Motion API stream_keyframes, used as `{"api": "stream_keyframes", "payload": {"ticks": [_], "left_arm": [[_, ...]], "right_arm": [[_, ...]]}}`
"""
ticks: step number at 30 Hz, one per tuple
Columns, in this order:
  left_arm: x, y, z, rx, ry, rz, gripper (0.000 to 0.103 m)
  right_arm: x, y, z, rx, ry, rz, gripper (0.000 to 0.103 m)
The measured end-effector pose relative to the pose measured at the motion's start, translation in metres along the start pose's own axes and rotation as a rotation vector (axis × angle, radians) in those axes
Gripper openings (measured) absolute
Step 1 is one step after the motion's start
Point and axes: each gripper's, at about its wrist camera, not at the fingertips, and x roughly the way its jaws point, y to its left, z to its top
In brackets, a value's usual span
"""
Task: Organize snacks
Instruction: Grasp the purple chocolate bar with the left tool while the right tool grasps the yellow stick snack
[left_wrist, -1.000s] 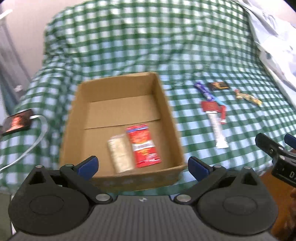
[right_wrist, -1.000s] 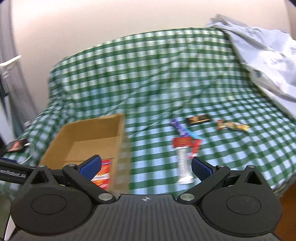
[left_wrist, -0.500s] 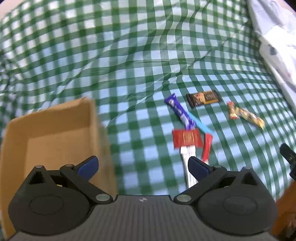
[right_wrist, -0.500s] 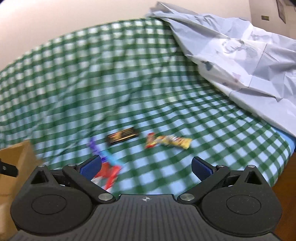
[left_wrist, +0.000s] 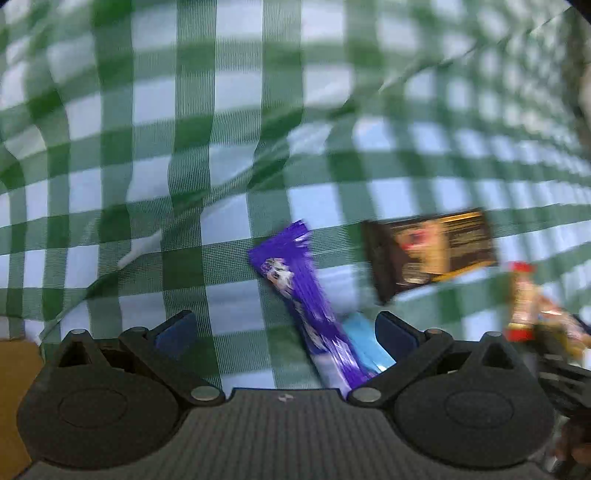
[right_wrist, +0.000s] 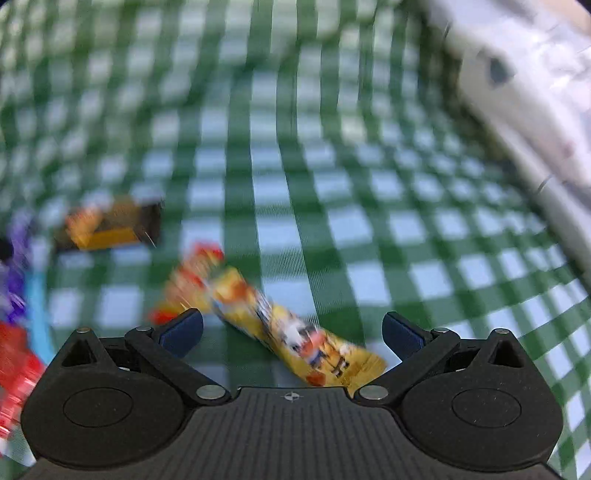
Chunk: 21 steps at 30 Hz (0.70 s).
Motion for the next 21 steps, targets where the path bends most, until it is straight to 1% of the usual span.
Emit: {"api": "stream_keyframes", "payload": {"ticks": [1,2,3,4,6,9,13,14,15,16,17,18,19,20,21], "left_arm": [[0.008,-0.001,0.003,0.002,0.007,0.031,0.103],[0.006,-0.003,0.004,-0.006,-0.022,0.041,0.103],[0.004,-0.004,0.005,-0.007,-0.044,0.035,0.103],[0.005,-0.005,0.006,0.006,-0.044,0.021,0.103],[0.007,-0.005,0.007,0.021,-0.034,0.026,0.103],[0.008,-0.006,0.008,0.028,-0.038,0.034,0.103],[0.007,-0.011,0.006,0.021,-0.039,0.036,0.103],[0.007,-0.015,0.0,0.012,-0.041,0.039,0.101],[0.004,-0.012,-0.001,-0.006,-0.051,0.044,0.083],[-0.003,-0.009,-0.003,-0.028,-0.079,0.045,0.065],[-0.014,-0.007,-0.006,-0.038,-0.105,0.026,0.018],[-0.019,-0.005,-0.008,-0.039,-0.103,-0.008,0.015],[-0.026,-0.004,-0.01,-0.036,-0.112,-0.024,0.015],[-0.032,-0.005,-0.014,-0.017,-0.137,-0.01,0.015],[-0.038,-0.006,-0.017,0.008,-0.161,0.0,0.015]], "right_arm": [[0.004,-0.006,-0.005,0.03,-0.021,0.033,0.102],[0.005,-0.012,-0.01,0.071,-0.055,0.06,0.103],[0.006,-0.014,-0.011,0.076,-0.063,0.067,0.103],[0.005,-0.013,-0.014,0.07,-0.074,0.062,0.103],[0.006,-0.013,-0.017,0.065,-0.089,0.058,0.103],[0.006,-0.014,-0.016,0.073,-0.088,0.063,0.103],[0.005,-0.009,-0.015,0.071,-0.085,0.058,0.103],[0.007,-0.008,-0.015,0.072,-0.085,0.058,0.103],[0.002,-0.01,-0.015,0.072,-0.087,0.056,0.103],[0.002,-0.009,-0.015,0.069,-0.087,0.053,0.102],[0.001,-0.008,-0.015,0.064,-0.083,0.052,0.098],[-0.002,-0.008,-0.014,0.067,-0.089,0.063,0.067],[-0.01,-0.006,-0.015,0.073,-0.118,0.073,0.015],[-0.014,-0.004,-0.014,0.081,-0.114,0.072,0.017],[-0.017,-0.004,-0.014,0.102,-0.103,0.077,0.017]]}}
